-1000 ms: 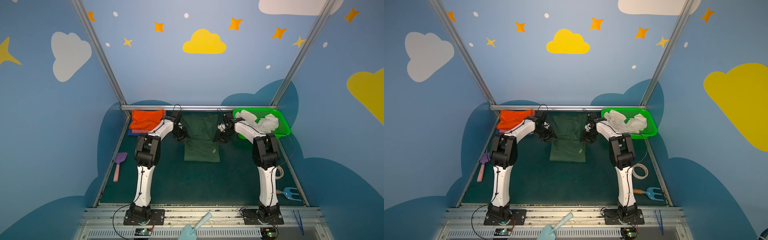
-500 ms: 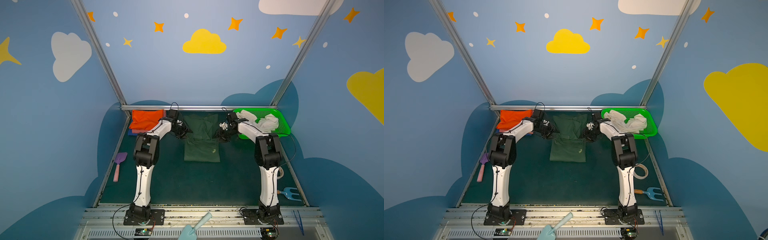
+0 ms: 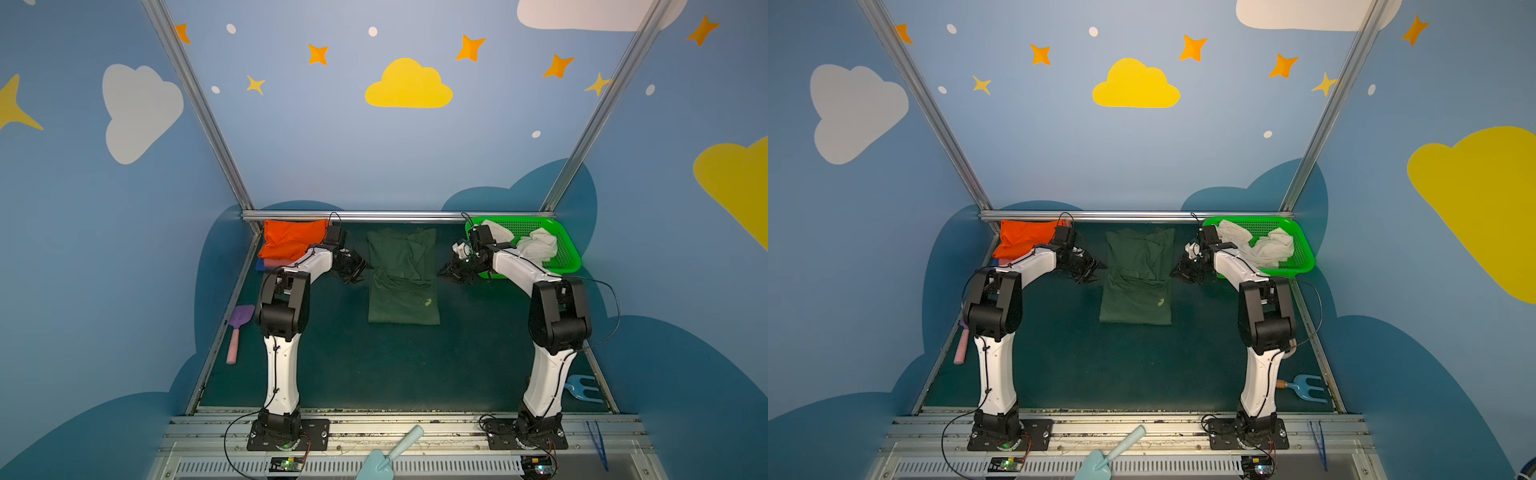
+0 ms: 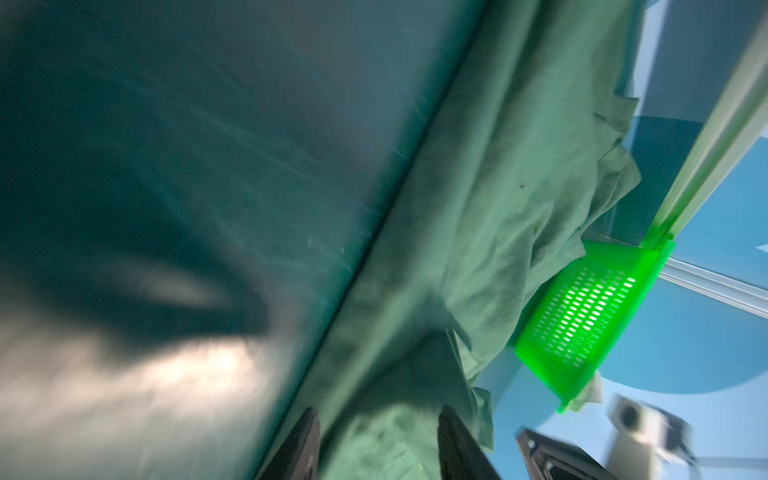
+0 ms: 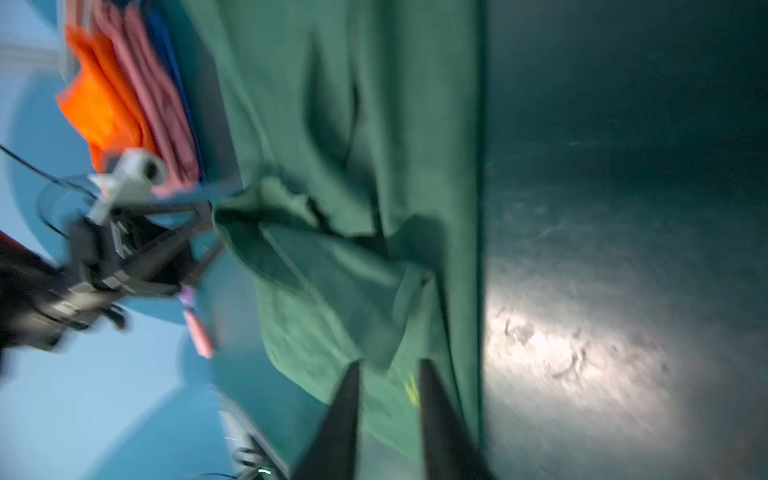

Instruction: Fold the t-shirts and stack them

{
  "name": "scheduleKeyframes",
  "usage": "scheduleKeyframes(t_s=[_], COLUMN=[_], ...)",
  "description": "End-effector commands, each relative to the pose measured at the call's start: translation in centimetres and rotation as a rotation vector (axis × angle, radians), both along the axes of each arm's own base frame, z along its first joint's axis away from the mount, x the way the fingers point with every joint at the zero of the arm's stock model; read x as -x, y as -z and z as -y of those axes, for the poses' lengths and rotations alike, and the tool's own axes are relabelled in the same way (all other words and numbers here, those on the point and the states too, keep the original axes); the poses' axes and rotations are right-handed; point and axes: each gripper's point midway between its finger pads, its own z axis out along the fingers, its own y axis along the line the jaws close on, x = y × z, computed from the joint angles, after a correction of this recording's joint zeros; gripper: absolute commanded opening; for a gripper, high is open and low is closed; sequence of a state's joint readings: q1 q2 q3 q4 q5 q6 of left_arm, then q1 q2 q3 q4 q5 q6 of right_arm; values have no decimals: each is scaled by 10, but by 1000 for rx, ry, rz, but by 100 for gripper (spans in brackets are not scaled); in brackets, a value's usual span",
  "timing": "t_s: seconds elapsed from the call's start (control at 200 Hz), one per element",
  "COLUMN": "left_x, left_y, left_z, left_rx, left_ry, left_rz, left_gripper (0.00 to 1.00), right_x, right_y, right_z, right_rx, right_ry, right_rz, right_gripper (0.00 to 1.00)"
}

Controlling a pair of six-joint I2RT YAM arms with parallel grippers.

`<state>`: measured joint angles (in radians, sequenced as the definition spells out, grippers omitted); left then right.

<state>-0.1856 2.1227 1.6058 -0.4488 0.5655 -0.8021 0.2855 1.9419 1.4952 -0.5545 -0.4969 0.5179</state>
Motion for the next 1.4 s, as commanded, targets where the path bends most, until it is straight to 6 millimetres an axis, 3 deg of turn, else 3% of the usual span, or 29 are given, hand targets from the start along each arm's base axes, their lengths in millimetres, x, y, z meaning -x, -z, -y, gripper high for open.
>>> scheduleKeyframes(t_s=[0.0, 0.06, 0.24, 0.411, 0.546, 0.876, 1.131, 1.287, 1.397], left_x=[19, 32, 64, 89, 100, 113, 115, 116, 119], left_y=[-34, -32, -15, 7, 18, 31, 26, 16, 12], left_z=[-11, -10, 7, 17, 20, 20, 15, 11, 1], left_rx=[-197, -255, -297, -359, -375, -383, -409, -427, -478], left_ry=[48, 70, 136, 201, 221, 226, 232, 233, 232], left_rz=[86, 80, 27, -35, -62, -109, -108, -88, -78], left_gripper=[42, 35, 17, 14, 13, 13, 13, 15, 21], right_x=[23, 35, 53, 52, 42, -6, -48, -56, -43], right_y=[-5, 2, 35, 63, 72, 66, 68, 56, 43], right_z=[0, -5, -24, -29, -34, -37, -25, -19, -13], right_rx=[134, 175, 253, 351, 365, 401, 344, 288, 286], right_ry=[-59, -86, -155, -192, -197, -204, -149, -118, -112], right_rz=[66, 54, -4, -48, -49, -11, -20, -12, 0], right_gripper=[8, 0, 0, 0, 0, 0, 0, 0, 2])
